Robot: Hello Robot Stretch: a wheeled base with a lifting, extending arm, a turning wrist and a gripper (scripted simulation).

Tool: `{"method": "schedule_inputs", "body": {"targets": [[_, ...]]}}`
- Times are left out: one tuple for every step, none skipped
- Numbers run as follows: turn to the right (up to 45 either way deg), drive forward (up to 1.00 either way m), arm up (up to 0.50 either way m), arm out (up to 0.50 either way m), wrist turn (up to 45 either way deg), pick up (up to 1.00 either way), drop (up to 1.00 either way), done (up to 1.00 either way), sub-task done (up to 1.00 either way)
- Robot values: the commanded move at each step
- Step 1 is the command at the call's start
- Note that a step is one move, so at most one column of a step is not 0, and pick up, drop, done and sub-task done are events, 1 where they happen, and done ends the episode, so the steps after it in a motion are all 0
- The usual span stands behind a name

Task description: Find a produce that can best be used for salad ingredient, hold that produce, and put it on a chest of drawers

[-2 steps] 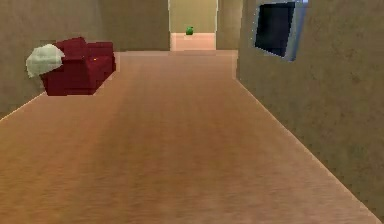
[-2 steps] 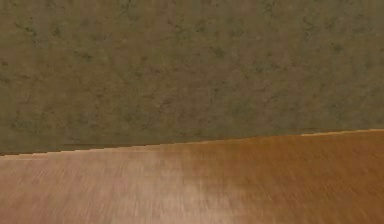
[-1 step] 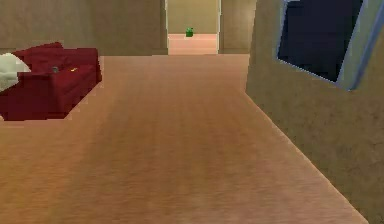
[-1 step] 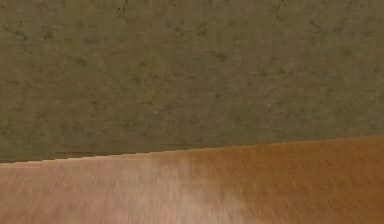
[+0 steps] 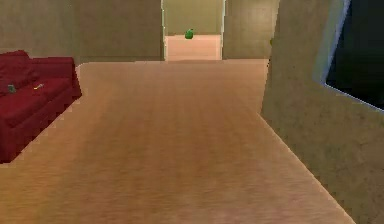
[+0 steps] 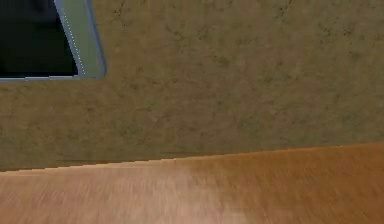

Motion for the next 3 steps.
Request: {"method": "schedule_inputs", "body": {"targets": [[0.0, 1.0, 0.0, 0.0, 0.0, 0.0, 0.0, 0.0, 0.0], [-3.0, 0.0, 0.0, 0.0, 0.0, 0.0, 0.0, 0.0, 0.0], [0.0, 1.0, 0.0, 0.0, 0.0, 0.0, 0.0, 0.0, 0.0]]}}
